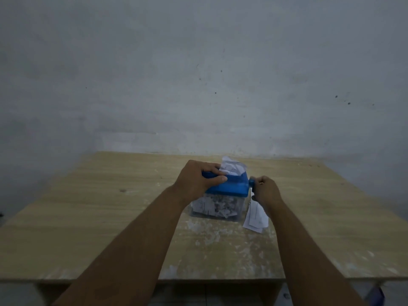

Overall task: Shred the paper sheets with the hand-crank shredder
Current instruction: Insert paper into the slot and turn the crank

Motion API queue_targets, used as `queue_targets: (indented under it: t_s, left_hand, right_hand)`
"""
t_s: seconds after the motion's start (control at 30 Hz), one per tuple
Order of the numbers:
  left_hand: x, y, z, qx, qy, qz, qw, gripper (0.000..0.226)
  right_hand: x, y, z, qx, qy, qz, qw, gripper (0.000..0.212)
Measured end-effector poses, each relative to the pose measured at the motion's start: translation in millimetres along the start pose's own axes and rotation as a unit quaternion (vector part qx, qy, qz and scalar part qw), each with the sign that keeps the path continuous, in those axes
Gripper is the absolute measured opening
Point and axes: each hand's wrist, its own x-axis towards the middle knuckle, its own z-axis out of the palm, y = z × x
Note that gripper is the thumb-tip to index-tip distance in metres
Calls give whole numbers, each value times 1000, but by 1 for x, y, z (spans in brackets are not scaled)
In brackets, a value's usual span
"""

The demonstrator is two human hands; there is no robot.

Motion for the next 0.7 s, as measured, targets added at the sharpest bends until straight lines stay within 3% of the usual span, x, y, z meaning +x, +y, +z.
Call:
queue_targets:
  t_s: [0.23,0.4,0.7]
  left_hand:
    - [-1,2,3,-18,-6,-21,1000,15]
    - [-3,5,2,-4,-5,-22,1000,17]
    - [-2,8,-2,19,-16,-36,999,17]
  right_hand:
    - [-54,22,-13,-65,-27,13,997,24]
    - [-95,-7,-39,16,-8,-29,999,24]
    - [-42,-60,-53,-12,-5,-115,993,23]
